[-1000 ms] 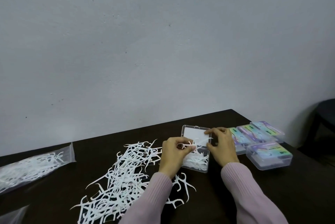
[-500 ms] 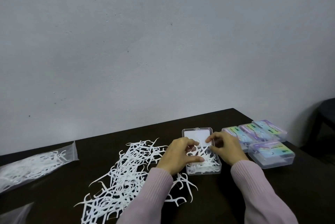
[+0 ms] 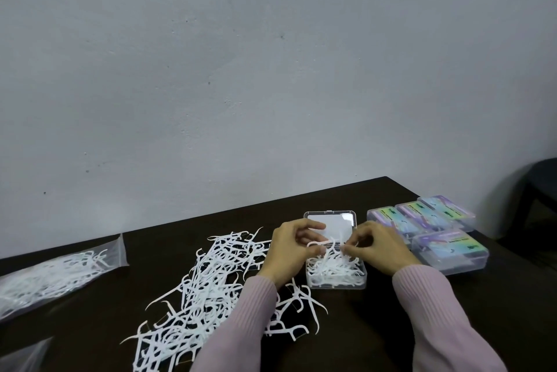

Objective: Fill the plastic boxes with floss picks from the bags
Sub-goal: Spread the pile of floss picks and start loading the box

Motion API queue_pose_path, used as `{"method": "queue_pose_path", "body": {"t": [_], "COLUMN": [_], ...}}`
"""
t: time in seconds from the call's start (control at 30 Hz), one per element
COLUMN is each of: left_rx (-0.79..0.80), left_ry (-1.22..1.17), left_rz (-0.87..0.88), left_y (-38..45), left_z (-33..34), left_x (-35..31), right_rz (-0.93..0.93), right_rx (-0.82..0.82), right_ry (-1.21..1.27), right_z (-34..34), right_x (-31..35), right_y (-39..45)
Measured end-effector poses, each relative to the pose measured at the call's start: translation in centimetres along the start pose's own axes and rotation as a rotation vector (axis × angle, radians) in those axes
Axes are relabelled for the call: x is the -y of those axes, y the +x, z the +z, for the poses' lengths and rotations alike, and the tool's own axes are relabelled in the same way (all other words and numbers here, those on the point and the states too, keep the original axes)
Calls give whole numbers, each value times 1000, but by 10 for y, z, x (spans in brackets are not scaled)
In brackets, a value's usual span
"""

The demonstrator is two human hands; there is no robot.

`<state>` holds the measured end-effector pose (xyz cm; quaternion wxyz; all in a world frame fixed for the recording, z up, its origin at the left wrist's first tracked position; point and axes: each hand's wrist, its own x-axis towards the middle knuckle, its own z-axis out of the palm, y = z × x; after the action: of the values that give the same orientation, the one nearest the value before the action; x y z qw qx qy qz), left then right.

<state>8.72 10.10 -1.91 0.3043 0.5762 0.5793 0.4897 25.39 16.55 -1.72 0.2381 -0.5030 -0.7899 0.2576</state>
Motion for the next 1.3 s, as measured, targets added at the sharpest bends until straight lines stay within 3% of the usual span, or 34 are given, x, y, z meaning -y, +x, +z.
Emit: {"method": "queue_pose_path", "body": {"t": [0.2, 0.33, 0.53, 0.73, 1.3], "left_rx": [24, 36, -71, 51, 67], "left_ry": [-56, -25, -28, 78, 271], "left_rz": [-31, -17, 8, 39, 138], "left_y": [0, -3, 1, -2, -2], "left_z": [0, 4, -3, 0, -16], "left_x": [2, 1, 4, 0, -34], "right_rz": [21, 1, 3, 50, -14], "right_rx": [-105, -26, 25, 124, -179], "right_ry": [19, -26, 37, 91, 576], "right_z": [4, -2, -12, -12, -17], "right_x": [3, 2, -2, -3, 2], "right_y": [2, -1, -5, -6, -4]}}
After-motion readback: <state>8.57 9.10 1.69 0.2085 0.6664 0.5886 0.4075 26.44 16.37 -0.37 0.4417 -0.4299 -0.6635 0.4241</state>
